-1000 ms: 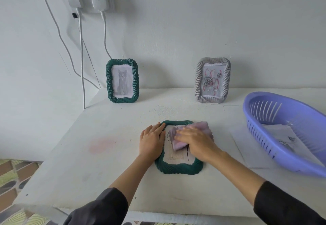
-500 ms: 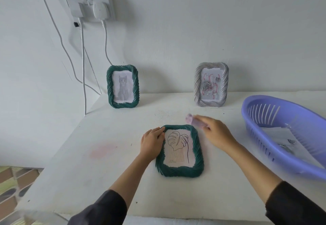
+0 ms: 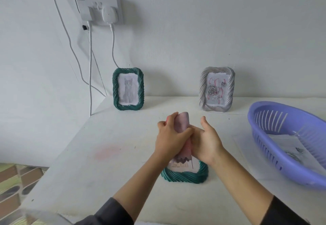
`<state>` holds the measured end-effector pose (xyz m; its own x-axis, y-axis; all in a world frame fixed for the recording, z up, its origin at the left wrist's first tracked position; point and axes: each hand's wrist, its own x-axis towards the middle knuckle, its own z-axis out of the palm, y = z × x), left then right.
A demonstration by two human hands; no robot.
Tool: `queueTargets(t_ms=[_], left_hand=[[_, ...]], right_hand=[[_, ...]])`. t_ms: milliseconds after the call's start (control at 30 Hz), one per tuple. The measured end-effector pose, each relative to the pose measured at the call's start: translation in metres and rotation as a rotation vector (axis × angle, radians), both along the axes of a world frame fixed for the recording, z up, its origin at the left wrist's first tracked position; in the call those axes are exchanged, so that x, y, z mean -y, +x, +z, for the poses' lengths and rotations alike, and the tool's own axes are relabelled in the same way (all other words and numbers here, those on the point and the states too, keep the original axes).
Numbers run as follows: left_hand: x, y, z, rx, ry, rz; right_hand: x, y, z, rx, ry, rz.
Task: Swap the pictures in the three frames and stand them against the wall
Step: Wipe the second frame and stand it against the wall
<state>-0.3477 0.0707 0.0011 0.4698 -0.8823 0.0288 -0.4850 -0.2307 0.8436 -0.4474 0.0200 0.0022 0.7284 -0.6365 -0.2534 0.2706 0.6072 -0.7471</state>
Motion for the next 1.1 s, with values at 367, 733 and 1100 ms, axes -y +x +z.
queueTargets(t_ms=[367,733,1100], left_hand=[[-0.04,0.128,-0.056,0.519,0.513,0.307],[-0.038,0.125,-0.056,0.55,0.543,0.299],[-0.012,0.02,-0.058,0.463,0.449,0.106]], right_hand=[[0.011,-0.031,-0.069,-1.07,-1.036,-0.163],[0.011,-0.036,-0.077,-1.173,-1.12,-0.113],[-0.013,-0.033,-0.073,-1.414,-1.192,-0.188]])
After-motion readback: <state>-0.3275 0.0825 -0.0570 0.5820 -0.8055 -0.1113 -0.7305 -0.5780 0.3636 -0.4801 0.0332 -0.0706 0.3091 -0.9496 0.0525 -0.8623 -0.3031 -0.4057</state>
